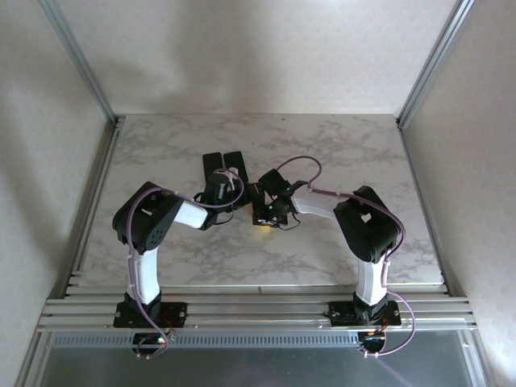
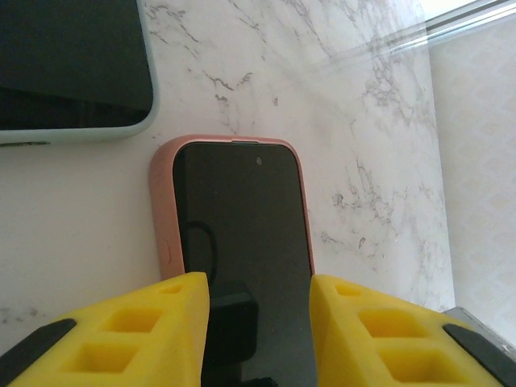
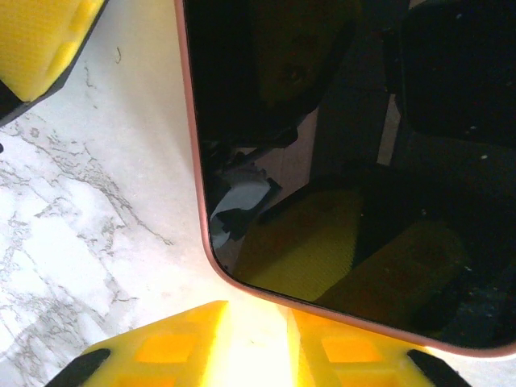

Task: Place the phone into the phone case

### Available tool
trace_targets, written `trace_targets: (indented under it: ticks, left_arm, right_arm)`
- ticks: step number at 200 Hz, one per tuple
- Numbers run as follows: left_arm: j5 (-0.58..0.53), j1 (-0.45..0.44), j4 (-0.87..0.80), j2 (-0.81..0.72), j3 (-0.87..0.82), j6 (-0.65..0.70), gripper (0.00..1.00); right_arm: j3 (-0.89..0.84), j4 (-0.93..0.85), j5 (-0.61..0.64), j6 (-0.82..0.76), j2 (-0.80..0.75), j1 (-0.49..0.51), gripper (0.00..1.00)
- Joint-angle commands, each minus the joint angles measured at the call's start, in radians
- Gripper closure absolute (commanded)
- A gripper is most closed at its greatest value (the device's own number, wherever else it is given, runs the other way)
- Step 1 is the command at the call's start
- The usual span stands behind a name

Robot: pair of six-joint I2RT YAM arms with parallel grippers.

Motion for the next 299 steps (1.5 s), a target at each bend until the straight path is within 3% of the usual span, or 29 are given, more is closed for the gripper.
trace_targets:
  ticks: [1,100,141,217,299]
  left_arm:
    - [0.032,-0.012,-0.014,0.023,0.02,0.015,0.63]
    - [0.028,-0.01,-0.003,0.033,0.047,0.001,0.63]
    - [0.051,0.023,0.019,-0.076,-0.003,-0.04,0.62]
    - [0.02,0.062,-0.122,-0.327,-0.086,0.007,0.61]
    - [-0.002,0.08,-0.171,-0.454,-0.205,0.014,0.61]
  right_arm:
    - [-0.02,0.01,0.007,0.014,-0.002,-0.008,0.75]
    - [0.009,-0.013,0.029,-0.002,0.009,-0.04,0.75]
    - [0.054,-0.041,0.035,-0.029,0.026,-0.063,0.75]
    - [0.115,-0.053,0.026,-0.053,0.066,-0.078,0.75]
    - [0.23,-0.083,0.035,-0.087,0.128,-0.122,0.75]
